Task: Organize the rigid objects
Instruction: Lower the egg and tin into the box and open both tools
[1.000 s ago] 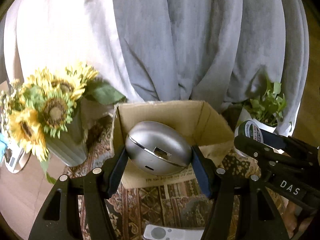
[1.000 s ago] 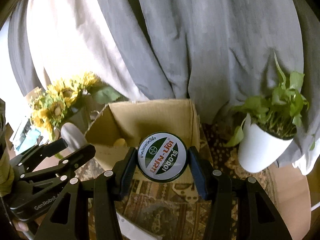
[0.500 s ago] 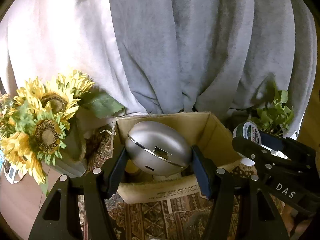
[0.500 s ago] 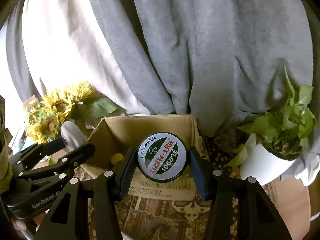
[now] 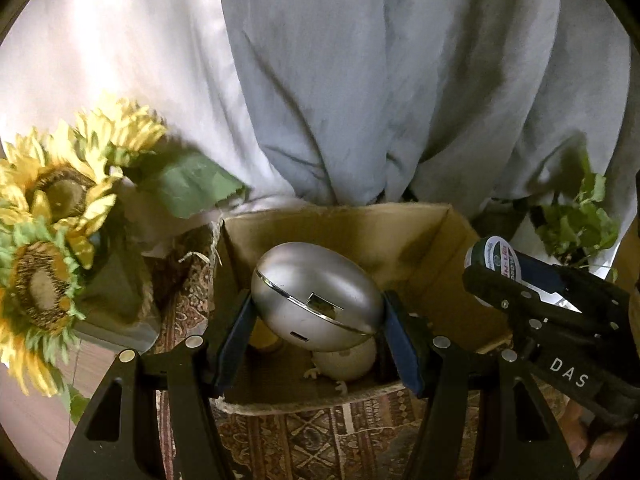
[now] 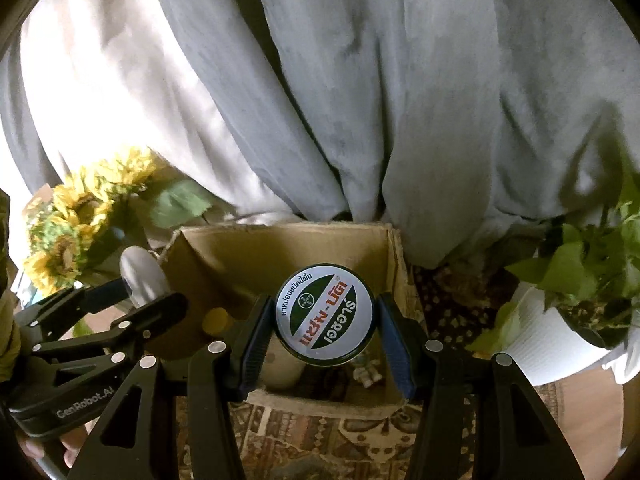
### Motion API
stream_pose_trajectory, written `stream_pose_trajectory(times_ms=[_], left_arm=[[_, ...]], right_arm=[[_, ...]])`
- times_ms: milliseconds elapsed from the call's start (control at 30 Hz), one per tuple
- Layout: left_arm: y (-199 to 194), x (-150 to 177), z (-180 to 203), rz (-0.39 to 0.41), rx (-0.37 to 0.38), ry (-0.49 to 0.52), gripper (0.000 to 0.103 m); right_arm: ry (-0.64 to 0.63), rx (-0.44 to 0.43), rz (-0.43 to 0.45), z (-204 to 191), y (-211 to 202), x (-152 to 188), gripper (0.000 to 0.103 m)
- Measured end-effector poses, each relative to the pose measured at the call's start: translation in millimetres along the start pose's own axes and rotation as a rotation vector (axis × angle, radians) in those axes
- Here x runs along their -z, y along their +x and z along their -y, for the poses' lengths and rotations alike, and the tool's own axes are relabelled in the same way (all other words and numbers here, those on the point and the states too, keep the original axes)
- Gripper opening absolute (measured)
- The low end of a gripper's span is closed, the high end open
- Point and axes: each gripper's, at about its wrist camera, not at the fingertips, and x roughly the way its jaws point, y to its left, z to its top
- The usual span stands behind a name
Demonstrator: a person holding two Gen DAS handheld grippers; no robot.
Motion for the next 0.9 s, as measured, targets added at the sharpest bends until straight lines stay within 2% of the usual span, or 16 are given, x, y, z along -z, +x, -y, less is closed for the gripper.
stream_pose_trajectory(times_ms=[300,633,833,900], left_arm=[[34,-1,-6,-0.136,0.003,-0.015,0.063],[47,-4,-5,-0.201,0.009,-0.01,0.063],[46,-8,-5,-0.202,0.005,-0.005,0.076],[44,-7,-6,-0.204,0.008,0.0,0.078]], right_arm=[[0.003,-0.004,-0.101,6,33,0,0.053],[-0.01,0.0,-0.16,6,51,-2,0.053],[-0.018,-0.009,-0.18,5,54,-4,0.053],[-0.016,-0.014,-0.179,4,54,-4,0.053]])
